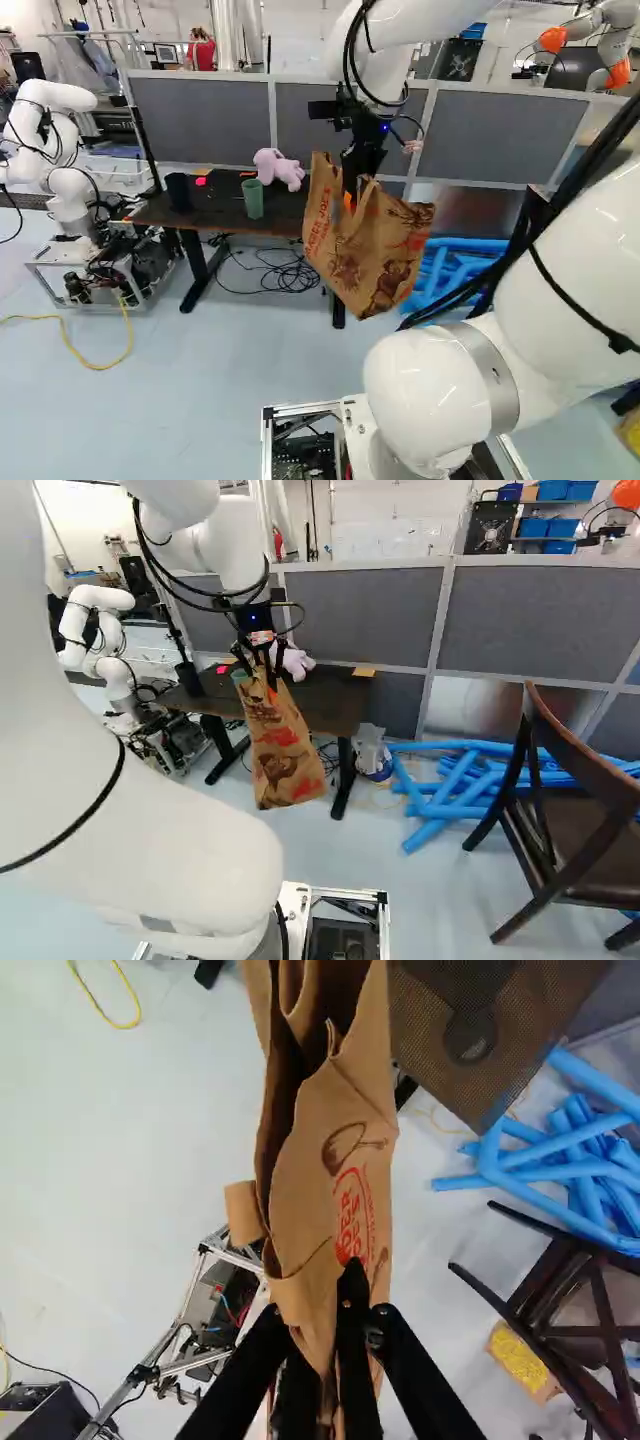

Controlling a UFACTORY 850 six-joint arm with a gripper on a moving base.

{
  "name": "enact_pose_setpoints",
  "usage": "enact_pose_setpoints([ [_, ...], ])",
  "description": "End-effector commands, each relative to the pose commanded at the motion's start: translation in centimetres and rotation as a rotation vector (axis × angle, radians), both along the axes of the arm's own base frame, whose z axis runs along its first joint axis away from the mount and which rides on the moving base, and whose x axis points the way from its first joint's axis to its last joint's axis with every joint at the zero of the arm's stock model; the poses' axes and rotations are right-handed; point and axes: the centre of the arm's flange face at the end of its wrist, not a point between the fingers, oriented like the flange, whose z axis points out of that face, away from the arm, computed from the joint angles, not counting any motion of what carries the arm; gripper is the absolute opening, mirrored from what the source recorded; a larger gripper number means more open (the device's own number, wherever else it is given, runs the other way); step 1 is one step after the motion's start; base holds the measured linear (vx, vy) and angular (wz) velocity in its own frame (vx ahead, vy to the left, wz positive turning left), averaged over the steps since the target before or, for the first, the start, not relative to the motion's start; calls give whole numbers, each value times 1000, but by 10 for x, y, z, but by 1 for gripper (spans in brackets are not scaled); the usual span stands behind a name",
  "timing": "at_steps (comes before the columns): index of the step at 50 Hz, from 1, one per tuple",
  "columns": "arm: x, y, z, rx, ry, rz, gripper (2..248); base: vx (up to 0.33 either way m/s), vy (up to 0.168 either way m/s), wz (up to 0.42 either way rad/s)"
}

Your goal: Pick up the bag on the ground and place it on the table

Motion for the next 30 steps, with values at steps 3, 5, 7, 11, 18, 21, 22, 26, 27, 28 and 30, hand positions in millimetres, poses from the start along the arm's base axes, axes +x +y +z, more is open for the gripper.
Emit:
enact_pose_setpoints([
  [3,0,0,0,0,0,0,21,222,10,1],
  [5,0,0,0,0,0,0,21,213,5,6],
  [7,0,0,0,0,0,0,21,217,4,-10],
  [11,0,0,0,0,0,0,21,216,7,-8],
  [18,0,0,0,0,0,0,21,195,6,-4],
  [21,0,0,0,0,0,0,21,188,5,6],
  [22,0,0,0,0,0,0,21,203,2,-2],
  [26,0,0,0,0,0,0,21,163,0,-6],
  [27,0,0,0,0,0,0,21,187,2,-4],
  [28,0,0,0,0,0,0,21,171,2,-4],
  [30,0,0,0,0,0,0,21,167,7,-3],
])
